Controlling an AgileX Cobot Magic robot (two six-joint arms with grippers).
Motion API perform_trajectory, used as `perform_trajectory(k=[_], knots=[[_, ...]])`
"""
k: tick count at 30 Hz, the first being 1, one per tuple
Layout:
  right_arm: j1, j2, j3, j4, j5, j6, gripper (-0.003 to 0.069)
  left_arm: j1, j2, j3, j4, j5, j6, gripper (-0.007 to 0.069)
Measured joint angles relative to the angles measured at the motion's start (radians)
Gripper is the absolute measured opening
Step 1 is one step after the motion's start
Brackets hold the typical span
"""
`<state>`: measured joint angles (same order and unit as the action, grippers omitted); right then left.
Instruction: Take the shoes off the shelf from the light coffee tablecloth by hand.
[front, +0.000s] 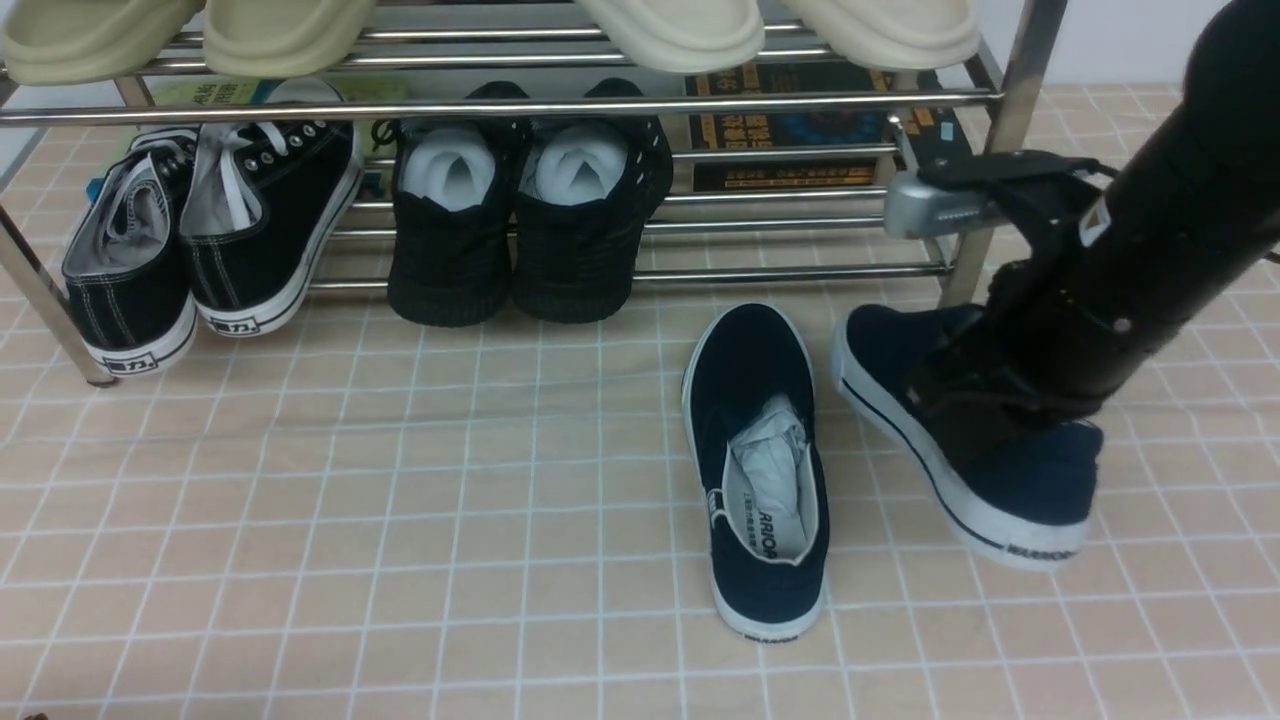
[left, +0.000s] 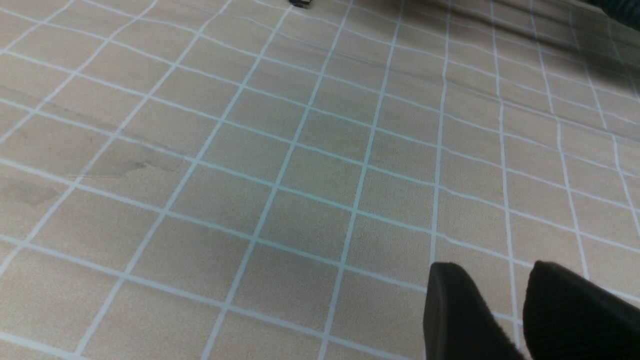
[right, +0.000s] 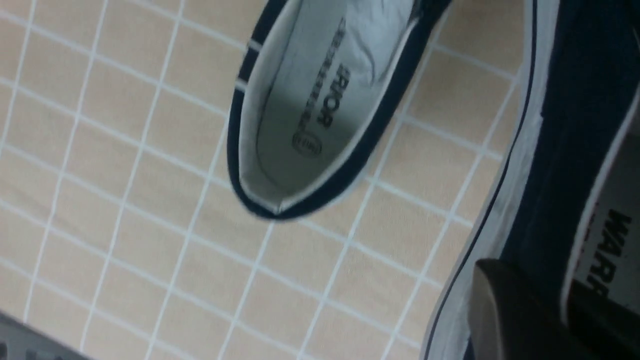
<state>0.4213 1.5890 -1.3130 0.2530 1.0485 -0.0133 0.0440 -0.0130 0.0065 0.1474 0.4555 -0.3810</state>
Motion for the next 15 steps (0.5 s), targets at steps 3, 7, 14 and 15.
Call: perform_trajectory(k=[3,7,14,15], knots=[[0.000,0.023,0.000,0.000,-0.047,0.000,0.0020,0.000,0.000,0.000,0.000,0.000,0.000,0.0240],[0.000,0.066,0.000,-0.012,-0.107,0.000,0.0020,0.000,0.000,0.000,0.000,0.000,0.000,0.0240],[0.000,0.110,0.001,-0.069,-0.150,0.013,0.0020,0.000,0.000,0.000,0.000,0.000,0.000,0.0240],[0.000,0.114,0.001,-0.069,-0.154,0.013,0.0021,0.000,0.000,0.000,0.000,0.000,0.000,0.0240]])
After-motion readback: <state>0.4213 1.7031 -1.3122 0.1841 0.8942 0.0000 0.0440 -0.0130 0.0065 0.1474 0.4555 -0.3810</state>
